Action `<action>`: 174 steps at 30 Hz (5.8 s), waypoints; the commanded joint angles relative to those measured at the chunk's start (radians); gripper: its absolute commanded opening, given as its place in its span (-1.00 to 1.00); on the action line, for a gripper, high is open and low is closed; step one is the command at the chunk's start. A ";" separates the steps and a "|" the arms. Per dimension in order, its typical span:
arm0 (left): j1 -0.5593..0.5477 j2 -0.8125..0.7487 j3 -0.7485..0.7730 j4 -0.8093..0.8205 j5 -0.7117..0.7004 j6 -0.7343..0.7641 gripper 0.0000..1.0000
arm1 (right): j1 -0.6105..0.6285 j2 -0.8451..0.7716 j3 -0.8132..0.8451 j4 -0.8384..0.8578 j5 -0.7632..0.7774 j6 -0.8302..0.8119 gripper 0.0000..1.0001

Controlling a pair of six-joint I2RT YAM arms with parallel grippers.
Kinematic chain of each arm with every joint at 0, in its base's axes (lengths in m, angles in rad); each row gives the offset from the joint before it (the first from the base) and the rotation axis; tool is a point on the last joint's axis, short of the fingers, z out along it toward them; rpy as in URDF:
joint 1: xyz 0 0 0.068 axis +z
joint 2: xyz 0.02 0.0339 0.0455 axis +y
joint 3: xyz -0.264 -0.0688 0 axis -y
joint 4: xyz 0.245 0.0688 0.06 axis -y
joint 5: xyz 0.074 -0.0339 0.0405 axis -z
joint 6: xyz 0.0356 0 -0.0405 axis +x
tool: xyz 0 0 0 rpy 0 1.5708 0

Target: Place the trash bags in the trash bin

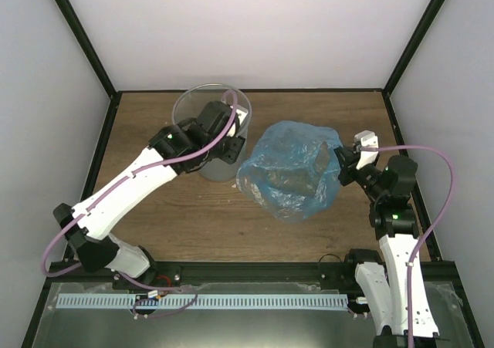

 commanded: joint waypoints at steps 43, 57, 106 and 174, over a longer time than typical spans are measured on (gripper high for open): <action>0.063 0.050 0.068 -0.270 0.166 0.007 -0.84 | 0.008 -0.069 -0.010 0.031 0.053 -0.023 -0.99; -0.025 0.006 0.054 -0.289 0.227 -0.041 -0.92 | 0.006 -0.033 0.000 0.026 0.076 -0.008 -0.99; -0.422 0.234 0.269 -0.019 0.006 -0.025 0.36 | 0.000 0.095 0.663 -0.363 0.174 -0.103 -0.99; -0.411 -0.045 0.655 0.147 -0.279 -0.039 -0.92 | 0.206 0.784 1.523 -0.325 -0.501 0.097 -0.99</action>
